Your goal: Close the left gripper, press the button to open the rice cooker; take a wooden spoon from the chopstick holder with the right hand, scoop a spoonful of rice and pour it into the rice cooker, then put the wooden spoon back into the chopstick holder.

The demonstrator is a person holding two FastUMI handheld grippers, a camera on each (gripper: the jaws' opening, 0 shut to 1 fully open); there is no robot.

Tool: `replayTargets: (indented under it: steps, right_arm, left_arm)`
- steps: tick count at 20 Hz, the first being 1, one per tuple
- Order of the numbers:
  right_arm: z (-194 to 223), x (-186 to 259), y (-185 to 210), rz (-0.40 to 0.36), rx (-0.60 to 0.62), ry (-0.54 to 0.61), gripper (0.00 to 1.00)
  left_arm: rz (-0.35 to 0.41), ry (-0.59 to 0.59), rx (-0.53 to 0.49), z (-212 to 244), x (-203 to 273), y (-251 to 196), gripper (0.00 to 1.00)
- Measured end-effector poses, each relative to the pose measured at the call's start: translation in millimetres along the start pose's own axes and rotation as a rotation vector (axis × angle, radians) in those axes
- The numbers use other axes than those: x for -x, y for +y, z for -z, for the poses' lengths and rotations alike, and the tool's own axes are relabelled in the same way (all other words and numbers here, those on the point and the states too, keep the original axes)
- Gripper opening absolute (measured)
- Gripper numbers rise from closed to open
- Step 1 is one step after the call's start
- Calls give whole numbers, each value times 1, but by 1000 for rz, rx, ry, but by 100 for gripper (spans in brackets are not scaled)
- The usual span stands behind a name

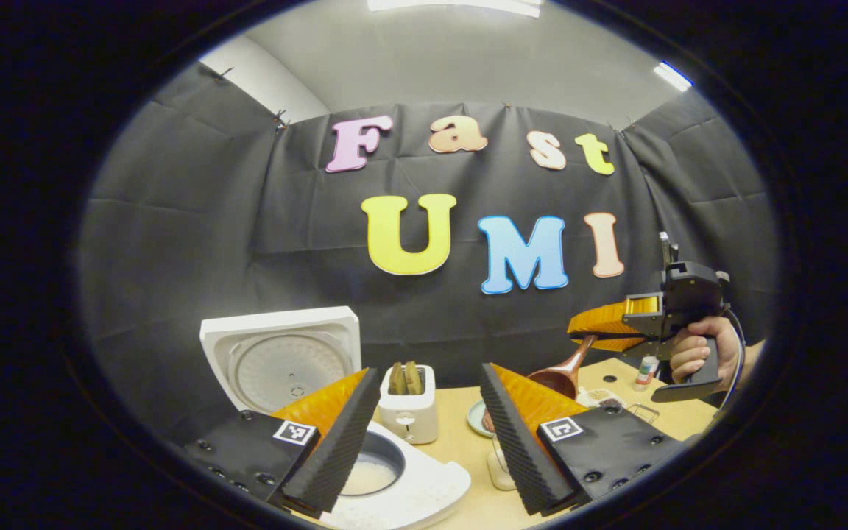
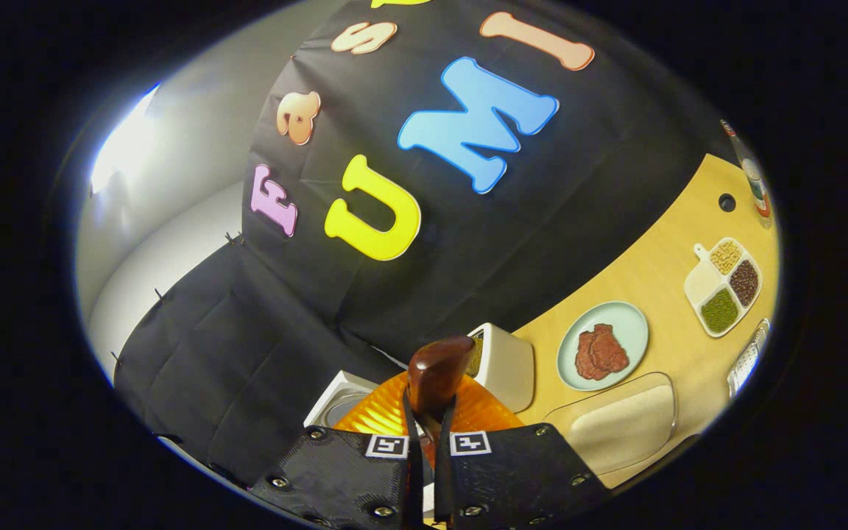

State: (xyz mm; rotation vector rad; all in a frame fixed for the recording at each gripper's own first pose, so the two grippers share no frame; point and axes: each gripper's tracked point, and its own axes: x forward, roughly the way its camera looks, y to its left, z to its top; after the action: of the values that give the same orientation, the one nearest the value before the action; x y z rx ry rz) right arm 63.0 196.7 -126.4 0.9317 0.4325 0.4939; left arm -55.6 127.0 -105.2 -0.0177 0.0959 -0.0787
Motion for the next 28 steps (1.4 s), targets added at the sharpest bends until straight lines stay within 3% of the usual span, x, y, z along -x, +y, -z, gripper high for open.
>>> replayTargets:
  steps: [7, 8, 9, 10, 11, 13, 14, 15, 16, 21, 26, 28]
  right_arm:
    - [-44, 60, -41, 75, -5, -87, 6]
    - [-48, 68, -49, 92, -2, -97, 6]
    - [-55, 75, -56, 105, -2, -110, 6]
    - [-61, 82, -61, 114, -2, -123, 6]
    - [-68, 88, -66, 125, -3, -133, 6]
    - [-82, 100, -78, 149, 8, -159, 6]
    - [-87, 106, -83, 161, 15, -170, 6]
    - [-92, 111, -87, 170, 21, -181, 6]
    - [-97, 117, -91, 182, 29, -189, 6]
    - [-111, 138, -126, 315, 175, -204, 6]
    - [-116, 148, -138, 370, 246, -195, 6]
    - [-116, 148, -143, 382, 254, -191, 6]
  left_arm:
    - [74, 2, -3, -4, -12, -54, 99]
    - [85, 0, -2, -6, -15, -62, 92]
    - [92, 6, -4, -6, -17, -68, 99]
    - [96, 10, -10, -5, -20, -73, 92]
    - [101, 9, -11, -7, -23, -78, 95]
    - [113, 5, -8, -9, -26, -88, 92]
    - [118, 5, -8, -10, -29, -93, 99]
    - [122, 3, -10, -11, -30, -97, 95]
    - [126, 4, -12, -9, -31, -100, 99]
    - [137, 13, -23, -7, -31, -114, 95]
    - [139, 26, -21, -2, -30, -120, 99]
    - [139, 27, -26, -2, -31, -122, 95]
